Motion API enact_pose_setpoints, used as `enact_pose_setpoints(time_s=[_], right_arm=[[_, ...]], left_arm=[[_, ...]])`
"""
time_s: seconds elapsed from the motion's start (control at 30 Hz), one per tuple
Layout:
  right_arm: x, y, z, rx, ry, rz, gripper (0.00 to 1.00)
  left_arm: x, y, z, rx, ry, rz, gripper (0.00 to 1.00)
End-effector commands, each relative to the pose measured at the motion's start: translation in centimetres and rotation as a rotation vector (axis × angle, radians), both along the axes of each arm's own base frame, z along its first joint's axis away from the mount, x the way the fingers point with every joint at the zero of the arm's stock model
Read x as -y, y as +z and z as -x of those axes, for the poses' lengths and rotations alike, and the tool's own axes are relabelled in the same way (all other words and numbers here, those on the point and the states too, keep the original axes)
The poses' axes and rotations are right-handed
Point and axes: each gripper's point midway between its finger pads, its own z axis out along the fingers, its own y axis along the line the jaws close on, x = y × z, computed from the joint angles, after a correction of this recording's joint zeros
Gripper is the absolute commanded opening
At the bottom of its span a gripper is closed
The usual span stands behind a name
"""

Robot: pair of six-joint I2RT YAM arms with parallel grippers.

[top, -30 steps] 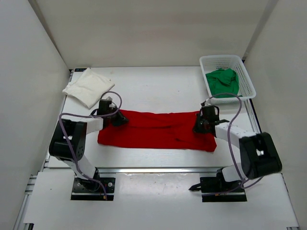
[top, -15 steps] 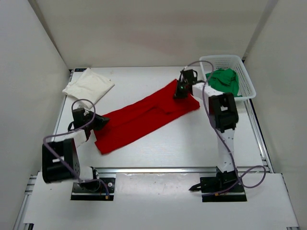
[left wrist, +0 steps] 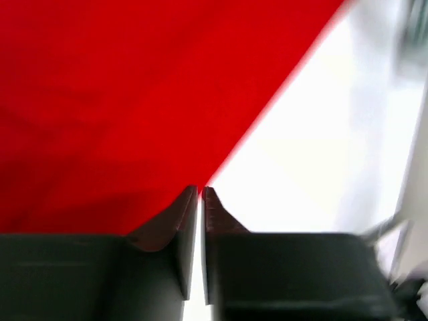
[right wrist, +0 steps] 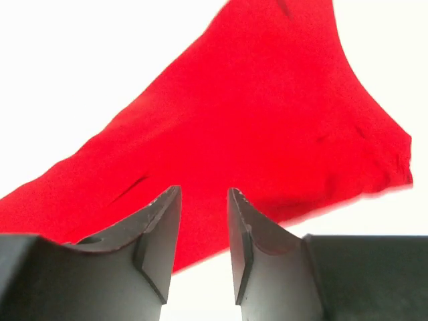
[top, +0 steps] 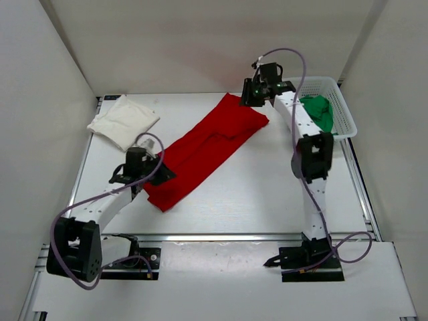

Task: Fold and stack the t-shirts
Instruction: Rotate the tshirt 90 degrees

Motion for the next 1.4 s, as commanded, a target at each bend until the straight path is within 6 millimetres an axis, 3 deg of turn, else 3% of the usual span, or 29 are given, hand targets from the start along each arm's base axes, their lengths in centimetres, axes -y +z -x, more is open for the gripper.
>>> enact_pose_setpoints(time_s=[0.0,0.03,0.07,0.1,0.13,0.17,0.2,0.23,0.33,0.43,0.53,0.73,0.87,0.97,1.0,1.07,1.1,1.13,1.17,1.23,1.27,1.3,1.33,1.37], right_arm=[[-2.8,11.0,6.7,0.163,0.101,0.006,0.32],[-2.9,7.2,8.1,0.118,0.107,0.015,0.32],[-3.0,5.5,11.9,0.076,0.117,0.012,0.32],[-3.7,9.1,13.0,0.181,0.104,-0.053,0.31],[-3.8,5.6,15.0,0.13,0.083,-0.079,0.29],[-3.7,3.2,18.4,0.084,0.086,-0.085,0.28],[-6.0,4.7,20.0,0.141,0.123,-0.165,0.27],[-7.0,2.6,21.7,0.12,0.128,-0.191,0.27],[-12.6,-1.4,27.3,0.037,0.227,-0.226,0.32],[-14.6,-3.6,28.3,-0.017,0.231,-0.262,0.37],[-15.4,-5.9,28.8,-0.072,0.188,-0.286,0.41],[-16.9,-10.5,28.0,-0.158,0.124,-0.261,0.42],[-17.6,-12.3,27.3,-0.208,0.111,-0.249,0.19],[-16.1,-12.6,27.0,-0.216,0.076,-0.256,0.05],[-15.6,-13.1,27.7,-0.236,0.082,-0.26,0.0],[-12.9,-12.3,27.0,-0.221,0.049,-0.262,0.0],[-11.3,-11.8,27.7,-0.21,0.053,-0.256,0.0],[-9.1,-12.5,28.1,-0.225,0.039,-0.24,0.0],[-7.5,-11.1,27.3,-0.201,0.018,-0.259,0.0],[-3.6,-11.8,29.1,-0.241,0.017,-0.217,0.0],[-1.6,-10.5,28.4,-0.205,-0.024,-0.23,0.0],[0.4,-10.1,28.6,-0.192,-0.044,-0.225,0.04],[1.1,-10.6,30.0,-0.217,-0.015,-0.211,0.16],[2.5,-9.5,29.5,-0.189,-0.04,-0.227,0.23]], left_arm=[[2.0,1.5,0.8,0.043,-0.149,-0.133,0.17],[2.5,2.4,0.9,0.08,-0.163,-0.124,0.14],[2.8,3.1,0.9,0.102,-0.166,-0.108,0.1],[2.7,3.4,0.9,0.107,-0.164,-0.092,0.07],[2.6,3.9,1.0,0.122,-0.167,-0.076,0.07],[2.3,4.0,1.1,0.12,-0.168,-0.07,0.05],[2.2,3.6,1.5,0.101,-0.164,-0.055,0.04],[1.9,3.5,1.5,0.101,-0.155,-0.034,0.03],[1.4,3.7,1.5,0.118,-0.142,-0.023,0.03],[1.2,3.5,1.6,0.117,-0.139,-0.04,0.05],[1.3,3.6,1.7,0.125,-0.15,-0.03,0.03],[1.2,3.6,1.7,0.119,-0.144,-0.059,0.0],[1.2,3.7,1.6,0.122,-0.147,-0.053,0.03],[1.1,3.3,1.7,0.112,-0.141,-0.049,0.06],[1.2,3.1,1.8,0.103,-0.146,-0.046,0.05],[1.5,3.1,1.7,0.102,-0.156,-0.049,0.08],[1.9,2.9,2.0,0.095,-0.169,-0.048,0.09],[2.3,2.7,2.2,0.088,-0.18,-0.055,0.1],[2.5,2.4,2.2,0.086,-0.189,-0.071,0.12],[3.8,1.8,3.1,0.069,-0.243,-0.088,0.17],[3.9,1.3,3.4,0.051,-0.245,-0.102,0.19],[4.4,0.9,3.9,0.044,-0.273,-0.113,0.25],[4.7,0.9,4.2,0.041,-0.283,-0.117,0.29],[4.7,0.3,4.5,0.021,-0.288,-0.132,0.34]])
